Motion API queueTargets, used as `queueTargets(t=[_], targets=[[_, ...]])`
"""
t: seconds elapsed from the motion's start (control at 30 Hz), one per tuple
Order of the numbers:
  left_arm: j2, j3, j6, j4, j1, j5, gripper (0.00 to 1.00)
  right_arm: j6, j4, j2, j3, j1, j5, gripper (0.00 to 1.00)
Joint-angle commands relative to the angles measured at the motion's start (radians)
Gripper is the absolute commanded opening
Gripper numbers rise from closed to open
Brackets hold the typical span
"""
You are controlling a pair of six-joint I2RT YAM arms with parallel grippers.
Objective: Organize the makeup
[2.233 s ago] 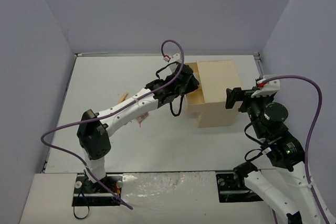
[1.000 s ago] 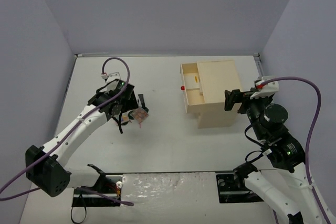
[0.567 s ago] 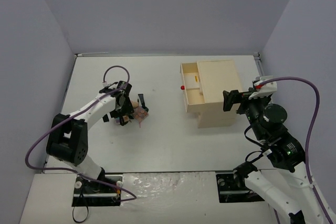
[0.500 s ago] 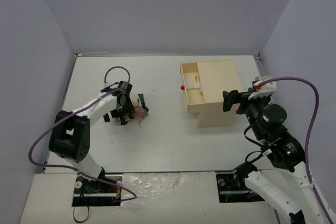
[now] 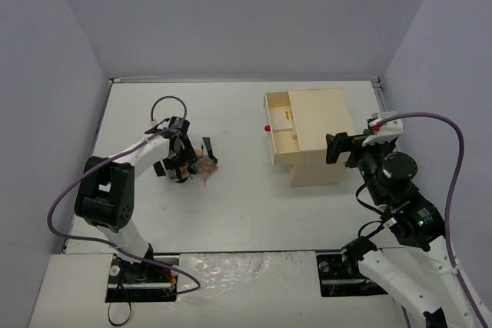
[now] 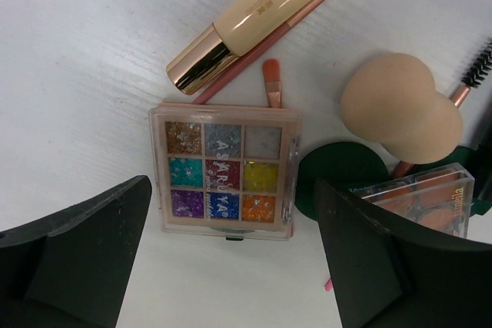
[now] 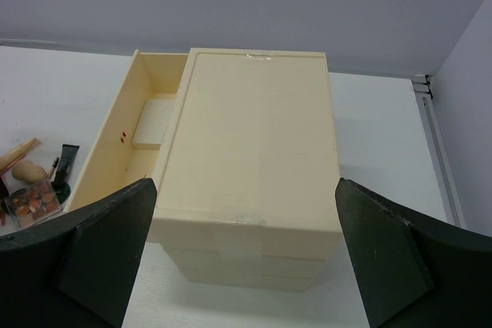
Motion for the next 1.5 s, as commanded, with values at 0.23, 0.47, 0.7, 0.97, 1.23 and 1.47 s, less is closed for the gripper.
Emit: queueTargets(t=[0.23, 0.47, 0.7, 0.97, 1.23, 1.47], targets=[[-0.002, -0.032, -0.010, 0.058, 0.014, 0.012, 0.78, -0.004, 0.065, 0.019, -0.007, 0.011, 0.021, 1.00], [-0.024, -0.045, -0.009, 0.059, 0.018, 0.012, 0.64, -0.001, 0.064, 0.022, -0.007, 0.009, 0.017, 1.00], [-0.101, -0.046, -0.009, 0.022, 0.018, -0.009, 0.42, -0.001, 0.065, 0.023, -0.009, 0.009, 0.014, 1.00], [-0.269, 0.014, 0.040, -0.074, 0.014, -0.004, 0.38, -0.005, 0.066, 0.026, -0.002, 0.011, 0.013, 1.00], [-0.363, 0.223, 0.313, -0.057, -0.087, 0.088, 0.37, -0.006, 0.066, 0.034, 0.003, 0.011, 0.020, 1.00], [-0.191, 0.573, 0.652, -0.110, -0.317, 0.142, 0.37, -0.004, 0.065, 0.025, 0.014, 0.011, 0.026, 1.00]])
